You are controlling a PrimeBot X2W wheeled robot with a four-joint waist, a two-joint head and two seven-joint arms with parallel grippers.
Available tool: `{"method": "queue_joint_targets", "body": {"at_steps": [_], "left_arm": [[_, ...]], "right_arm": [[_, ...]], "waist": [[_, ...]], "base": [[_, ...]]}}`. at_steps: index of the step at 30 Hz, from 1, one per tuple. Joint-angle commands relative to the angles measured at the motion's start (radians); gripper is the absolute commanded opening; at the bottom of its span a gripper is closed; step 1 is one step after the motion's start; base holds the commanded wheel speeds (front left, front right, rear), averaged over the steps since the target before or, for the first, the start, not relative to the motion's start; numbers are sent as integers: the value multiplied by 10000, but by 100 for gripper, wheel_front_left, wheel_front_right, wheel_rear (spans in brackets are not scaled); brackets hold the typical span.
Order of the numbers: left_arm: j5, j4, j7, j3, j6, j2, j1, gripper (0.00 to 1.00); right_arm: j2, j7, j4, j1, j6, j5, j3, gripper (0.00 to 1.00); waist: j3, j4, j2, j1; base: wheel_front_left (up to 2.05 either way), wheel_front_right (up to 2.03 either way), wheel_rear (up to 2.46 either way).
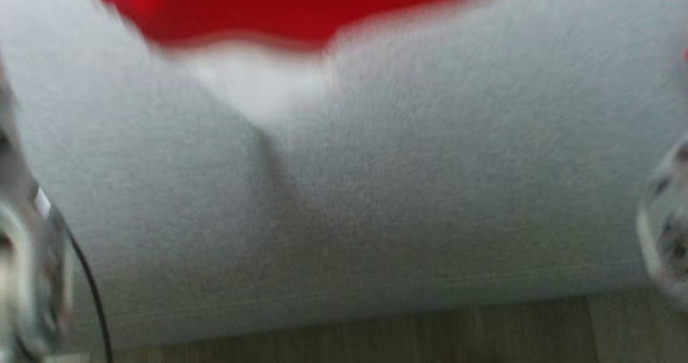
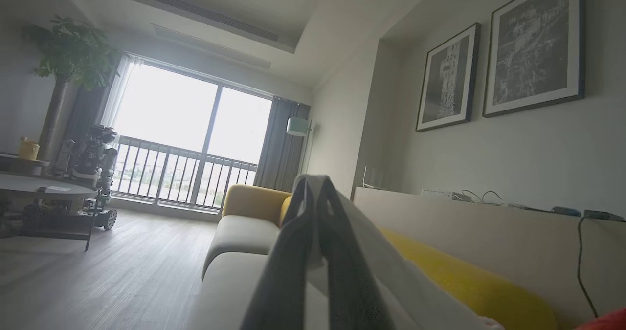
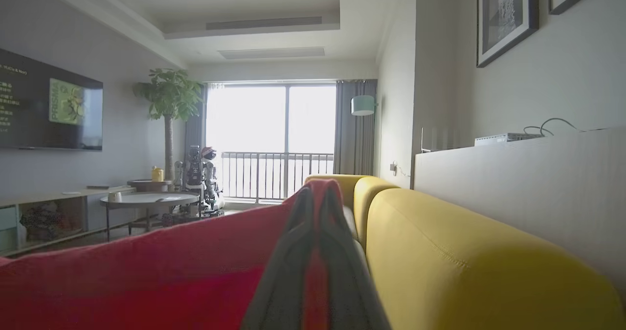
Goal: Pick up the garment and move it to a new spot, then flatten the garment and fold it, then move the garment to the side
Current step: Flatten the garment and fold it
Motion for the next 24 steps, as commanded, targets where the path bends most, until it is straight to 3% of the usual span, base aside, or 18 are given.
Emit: {"method": "queue_joint_targets", "body": {"at_steps": [1, 3, 6, 9, 10, 12, 16, 24], "left_arm": [[127, -22, -187, 181, -36, 469, -502, 0], [363, 1039, -958, 222, -22, 460, -1803, 0], [560, 2334, -2087, 218, -200, 430, -3211, 0], [564, 2836, -2519, 310, -347, 331, -3843, 0], [709, 3197, -2668, 170, -688, 310, -4092, 0], [892, 3430, -2723, 40, -913, 320, -4047, 0], [1295, 3363, -2743, -25, -1178, 366, -3231, 0], [2084, 2872, -2747, -688, -1469, 625, 596, 0]], "right_arm": [[112, -259, -45, -469, -2, -52, -69, 0], [112, -1173, 919, -1593, -2, -328, -548, 0], [112, -2339, 2294, -2735, -2, 154, -770, 0], [112, -2679, 2994, -3133, -2, 561, -577, 0], [112, -2840, 3339, -3250, -2, 931, -323, 0], [112, -2892, 3405, -3101, -2, 1196, -234, 0], [106, -2903, 3317, -2053, -2, 1402, -633, 0], [-58, -2906, 4648, 568, -2, 2251, 233, 0]], "waist": [[1453, 131, 0, -4], [1721, 174, 0, -4], [1970, 191, 0, -4], [2133, 216, 0, -4], [2245, 247, 0, -4], [2364, 289, 0, -4], [2518, 402, 0, -4], [1902, 632, 0, -4]], "base": [[0, 0, 0], [0, 0, 0], [0, 0, 0], [0, 0, 0], [0, 0, 0], [0, 0, 0], [0, 0, 0], [0, 0, 0]]}}
